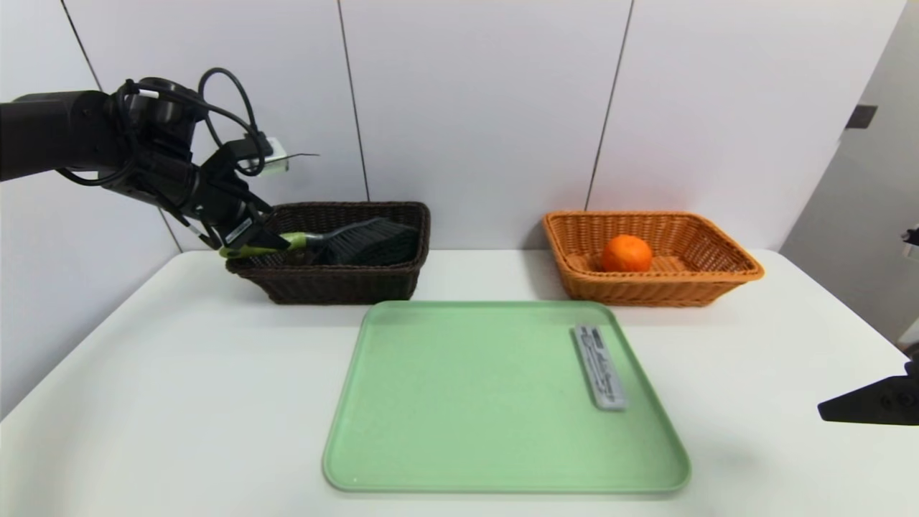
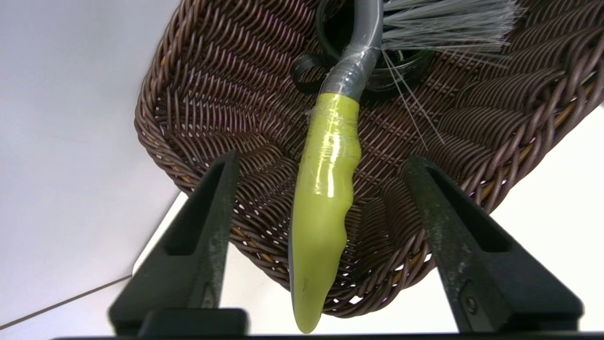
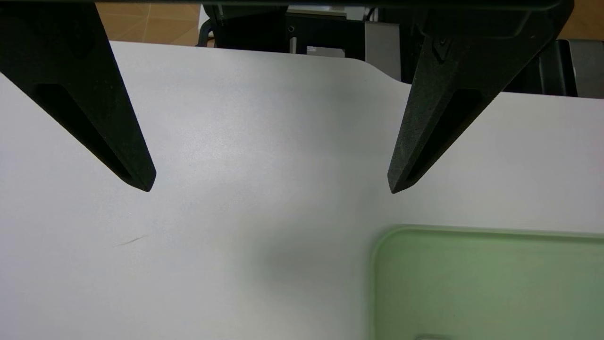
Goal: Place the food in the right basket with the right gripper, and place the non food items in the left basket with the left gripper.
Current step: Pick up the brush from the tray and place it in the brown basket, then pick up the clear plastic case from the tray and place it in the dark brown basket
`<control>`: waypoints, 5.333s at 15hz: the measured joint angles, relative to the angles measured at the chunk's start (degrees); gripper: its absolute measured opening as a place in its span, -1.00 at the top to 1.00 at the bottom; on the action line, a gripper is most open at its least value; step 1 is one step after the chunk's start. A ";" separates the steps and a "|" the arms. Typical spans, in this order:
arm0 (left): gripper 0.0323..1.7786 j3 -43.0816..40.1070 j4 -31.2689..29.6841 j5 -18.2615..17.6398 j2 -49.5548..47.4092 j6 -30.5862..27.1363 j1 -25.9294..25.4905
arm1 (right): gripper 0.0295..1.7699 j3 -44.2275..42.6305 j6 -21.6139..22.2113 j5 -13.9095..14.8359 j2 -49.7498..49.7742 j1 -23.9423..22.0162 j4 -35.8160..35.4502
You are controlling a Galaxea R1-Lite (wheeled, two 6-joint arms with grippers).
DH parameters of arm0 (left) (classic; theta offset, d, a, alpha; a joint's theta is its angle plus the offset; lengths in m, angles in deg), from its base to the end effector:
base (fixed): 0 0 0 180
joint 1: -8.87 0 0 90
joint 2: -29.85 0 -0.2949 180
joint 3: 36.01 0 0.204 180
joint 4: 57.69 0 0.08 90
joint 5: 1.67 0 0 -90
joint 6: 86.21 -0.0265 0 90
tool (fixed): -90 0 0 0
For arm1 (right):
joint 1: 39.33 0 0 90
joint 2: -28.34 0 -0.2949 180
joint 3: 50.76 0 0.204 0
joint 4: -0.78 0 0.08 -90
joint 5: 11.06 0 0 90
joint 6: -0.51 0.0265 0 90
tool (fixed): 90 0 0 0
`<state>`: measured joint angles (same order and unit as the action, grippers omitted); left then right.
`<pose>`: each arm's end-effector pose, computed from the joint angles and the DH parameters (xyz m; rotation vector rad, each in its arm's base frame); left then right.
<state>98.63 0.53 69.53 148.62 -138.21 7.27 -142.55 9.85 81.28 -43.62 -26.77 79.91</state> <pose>0.4159 0.0031 0.2435 0.7285 0.5430 -0.5908 0.1515 0.0326 0.2581 0.0137 1.0364 0.0779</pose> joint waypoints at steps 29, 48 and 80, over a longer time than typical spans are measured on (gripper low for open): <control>-0.90 -52.96 4.56 40.96 -58.03 68.46 24.47 | -0.92 -28.54 12.63 5.73 -28.42 15.80 0.13; -0.90 -58.53 1.96 41.23 -69.28 66.50 14.76 | -0.92 -37.24 23.82 7.66 -51.71 18.47 3.55; -0.90 -58.44 0.04 41.23 -69.00 64.65 14.60 | -0.92 -37.46 23.27 3.25 -54.59 16.15 3.06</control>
<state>40.19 0.57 110.76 79.62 -73.56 21.87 -180.02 33.12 84.54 -98.21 -10.62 82.97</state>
